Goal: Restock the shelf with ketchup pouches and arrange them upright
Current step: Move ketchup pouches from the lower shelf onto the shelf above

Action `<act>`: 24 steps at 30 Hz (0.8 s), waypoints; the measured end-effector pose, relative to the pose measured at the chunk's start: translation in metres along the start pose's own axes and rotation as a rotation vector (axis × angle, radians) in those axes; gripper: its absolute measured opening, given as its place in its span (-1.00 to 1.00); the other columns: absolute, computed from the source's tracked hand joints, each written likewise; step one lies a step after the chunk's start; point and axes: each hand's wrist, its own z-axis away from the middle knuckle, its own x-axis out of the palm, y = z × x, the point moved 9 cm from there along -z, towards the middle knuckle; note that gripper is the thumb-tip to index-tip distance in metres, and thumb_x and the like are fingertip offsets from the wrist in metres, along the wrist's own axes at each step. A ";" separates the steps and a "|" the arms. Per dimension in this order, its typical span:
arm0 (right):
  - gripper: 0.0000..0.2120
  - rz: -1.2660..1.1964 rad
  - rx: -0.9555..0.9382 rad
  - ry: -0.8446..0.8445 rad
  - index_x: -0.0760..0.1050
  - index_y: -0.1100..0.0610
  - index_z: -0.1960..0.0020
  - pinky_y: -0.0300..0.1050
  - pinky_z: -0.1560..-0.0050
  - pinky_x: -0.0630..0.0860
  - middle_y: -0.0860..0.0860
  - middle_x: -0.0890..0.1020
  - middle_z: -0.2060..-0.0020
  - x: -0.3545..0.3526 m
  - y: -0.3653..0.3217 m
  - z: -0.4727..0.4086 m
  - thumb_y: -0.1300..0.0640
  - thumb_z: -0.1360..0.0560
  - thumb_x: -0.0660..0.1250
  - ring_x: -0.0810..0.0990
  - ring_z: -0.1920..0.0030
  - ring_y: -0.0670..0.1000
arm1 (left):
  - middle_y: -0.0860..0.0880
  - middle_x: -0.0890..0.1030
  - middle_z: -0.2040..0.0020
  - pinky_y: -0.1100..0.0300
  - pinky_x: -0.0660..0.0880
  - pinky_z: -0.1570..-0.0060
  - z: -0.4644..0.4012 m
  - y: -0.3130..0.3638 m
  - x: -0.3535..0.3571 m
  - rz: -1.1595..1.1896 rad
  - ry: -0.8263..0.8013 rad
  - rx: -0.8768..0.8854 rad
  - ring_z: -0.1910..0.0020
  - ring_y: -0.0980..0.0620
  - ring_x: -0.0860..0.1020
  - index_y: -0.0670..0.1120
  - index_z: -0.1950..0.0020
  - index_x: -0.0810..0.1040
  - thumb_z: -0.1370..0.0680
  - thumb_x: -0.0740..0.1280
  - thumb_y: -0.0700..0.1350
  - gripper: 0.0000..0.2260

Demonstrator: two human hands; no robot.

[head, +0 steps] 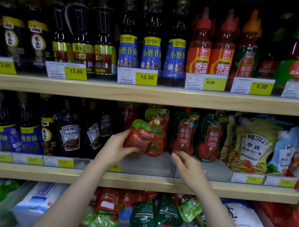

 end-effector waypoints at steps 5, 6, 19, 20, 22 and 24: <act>-0.69 0.051 0.024 0.024 0.52 0.03 -0.15 -0.06 0.12 0.48 -0.01 0.65 0.10 0.002 0.006 -0.003 -0.10 -0.56 0.14 0.58 0.02 0.02 | 0.09 0.60 -0.09 0.06 0.53 -0.13 0.003 -0.049 0.019 0.119 -0.145 -0.256 -0.07 0.15 0.58 0.08 -0.17 0.46 -0.44 0.45 -0.04 -0.66; -0.68 0.081 0.035 0.027 0.52 0.03 -0.15 -0.04 0.10 0.49 0.00 0.66 0.07 0.003 0.007 -0.003 -0.11 -0.56 0.14 0.58 -0.01 0.04 | 0.05 0.60 -0.12 0.01 0.52 -0.16 0.003 -0.053 0.019 0.132 -0.160 -0.291 -0.10 0.07 0.57 0.05 -0.19 0.44 -0.45 0.45 -0.05 -0.64; -0.70 0.109 -0.004 -0.145 0.43 -0.10 -0.28 -0.03 -0.31 0.31 0.04 0.21 -0.46 0.054 -0.012 -0.042 0.03 -0.56 0.18 0.33 -0.37 0.06 | -0.26 0.39 -0.22 -0.11 0.44 -0.06 0.011 -0.020 0.018 -0.161 0.326 -0.477 -0.17 -0.30 0.45 -0.26 -0.36 0.18 -0.39 0.49 -0.04 -0.29; -0.70 0.131 0.001 -0.139 0.43 -0.10 -0.27 -0.02 -0.29 0.33 0.03 0.22 -0.45 0.055 -0.009 -0.043 0.03 -0.56 0.18 0.34 -0.36 0.06 | -0.27 0.39 -0.22 -0.13 0.45 -0.07 0.007 -0.023 0.016 -0.157 0.331 -0.493 -0.16 -0.31 0.46 -0.27 -0.35 0.18 -0.40 0.49 -0.04 -0.30; -0.72 0.187 -0.005 -0.113 0.45 -0.10 -0.25 0.00 -0.20 0.41 -0.01 0.28 -0.42 0.055 -0.004 -0.041 0.03 -0.55 0.18 0.41 -0.30 0.04 | -0.28 0.38 -0.24 -0.15 0.45 -0.07 -0.001 -0.030 0.015 -0.156 0.329 -0.527 -0.16 -0.33 0.46 -0.29 -0.34 0.17 -0.40 0.48 -0.05 -0.30; -0.72 0.224 -0.019 -0.098 0.45 -0.09 -0.24 -0.02 -0.15 0.45 -0.04 0.31 -0.40 0.054 -0.001 -0.039 0.04 -0.55 0.18 0.45 -0.25 0.03 | -0.30 0.36 -0.26 -0.15 0.44 -0.06 -0.010 -0.036 0.015 -0.155 0.322 -0.564 -0.18 -0.34 0.44 -0.30 -0.36 0.15 -0.40 0.48 -0.05 -0.27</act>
